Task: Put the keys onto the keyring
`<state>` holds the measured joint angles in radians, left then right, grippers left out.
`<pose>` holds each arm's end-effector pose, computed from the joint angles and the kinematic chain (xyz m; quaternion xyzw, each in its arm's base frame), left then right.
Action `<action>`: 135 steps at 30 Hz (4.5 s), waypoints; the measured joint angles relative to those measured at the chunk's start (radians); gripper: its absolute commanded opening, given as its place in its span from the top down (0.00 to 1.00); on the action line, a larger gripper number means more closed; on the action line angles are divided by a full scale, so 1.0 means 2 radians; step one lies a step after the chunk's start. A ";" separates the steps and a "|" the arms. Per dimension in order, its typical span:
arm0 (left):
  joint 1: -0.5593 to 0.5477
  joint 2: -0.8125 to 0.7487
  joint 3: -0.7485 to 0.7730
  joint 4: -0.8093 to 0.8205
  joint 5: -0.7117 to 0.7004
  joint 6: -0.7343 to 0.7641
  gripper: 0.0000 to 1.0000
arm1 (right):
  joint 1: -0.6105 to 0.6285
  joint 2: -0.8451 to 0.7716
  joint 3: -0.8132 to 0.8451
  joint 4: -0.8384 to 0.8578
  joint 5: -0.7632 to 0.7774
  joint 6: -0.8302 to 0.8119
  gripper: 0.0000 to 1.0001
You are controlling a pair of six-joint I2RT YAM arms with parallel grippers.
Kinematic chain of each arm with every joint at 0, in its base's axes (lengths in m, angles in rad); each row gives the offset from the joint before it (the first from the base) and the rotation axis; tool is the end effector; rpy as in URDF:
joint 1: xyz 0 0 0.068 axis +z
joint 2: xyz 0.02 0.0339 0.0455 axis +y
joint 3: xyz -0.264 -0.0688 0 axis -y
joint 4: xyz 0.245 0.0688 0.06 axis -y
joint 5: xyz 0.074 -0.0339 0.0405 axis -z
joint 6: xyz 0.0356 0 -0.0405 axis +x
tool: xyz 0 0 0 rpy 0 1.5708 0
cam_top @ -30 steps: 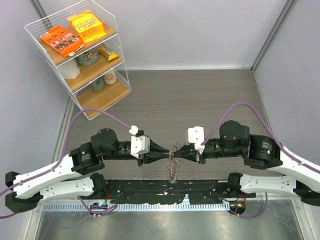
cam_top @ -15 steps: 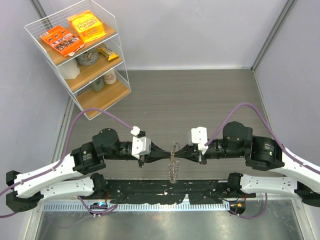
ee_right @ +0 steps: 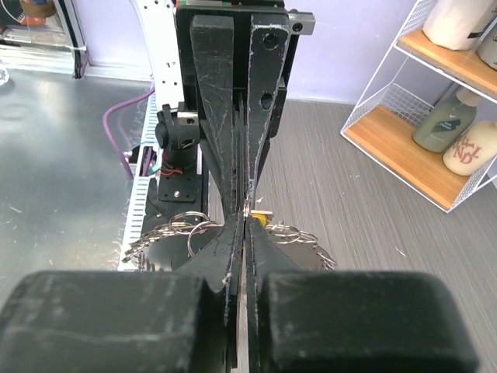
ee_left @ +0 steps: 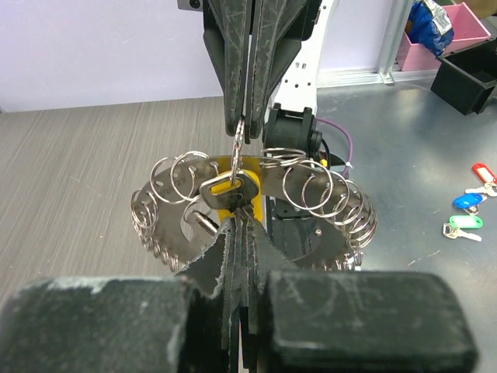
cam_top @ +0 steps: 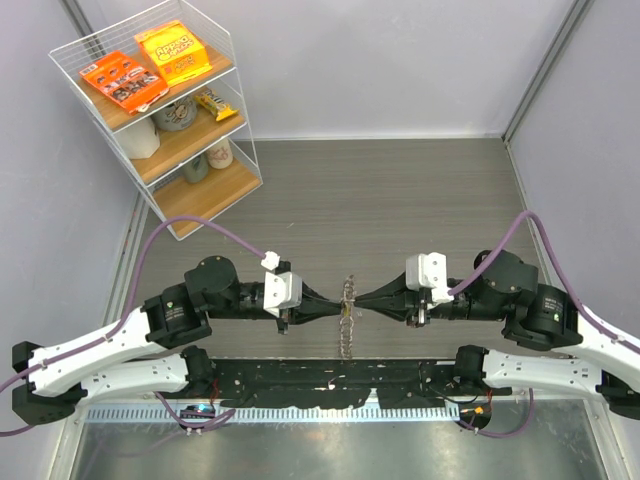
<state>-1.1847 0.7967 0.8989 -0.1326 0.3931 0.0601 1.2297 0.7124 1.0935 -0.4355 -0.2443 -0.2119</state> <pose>0.0551 -0.1718 0.3837 0.5209 0.4927 -0.4827 0.5030 0.0366 0.1289 0.4270 -0.5386 0.4861 0.4098 0.5529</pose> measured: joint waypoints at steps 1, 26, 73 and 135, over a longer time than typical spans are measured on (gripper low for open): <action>0.000 0.000 0.000 0.000 0.000 0.000 1.00 | 0.000 -0.001 -0.003 0.006 0.000 0.001 0.94; 0.000 -0.029 -0.009 0.029 0.008 -0.005 0.57 | 0.000 0.010 -0.007 0.022 -0.001 0.005 0.95; 0.000 -0.011 -0.009 0.039 0.014 -0.011 0.84 | 0.002 -0.024 -0.092 0.148 -0.018 0.021 0.94; 0.000 -0.043 -0.009 0.058 -0.022 -0.014 0.56 | 0.010 -0.046 -0.242 0.468 0.002 0.055 0.94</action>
<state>-1.1843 0.7105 0.8803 -0.0162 0.3496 0.0326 1.2491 0.6212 0.6090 0.5014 -0.2413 -0.1017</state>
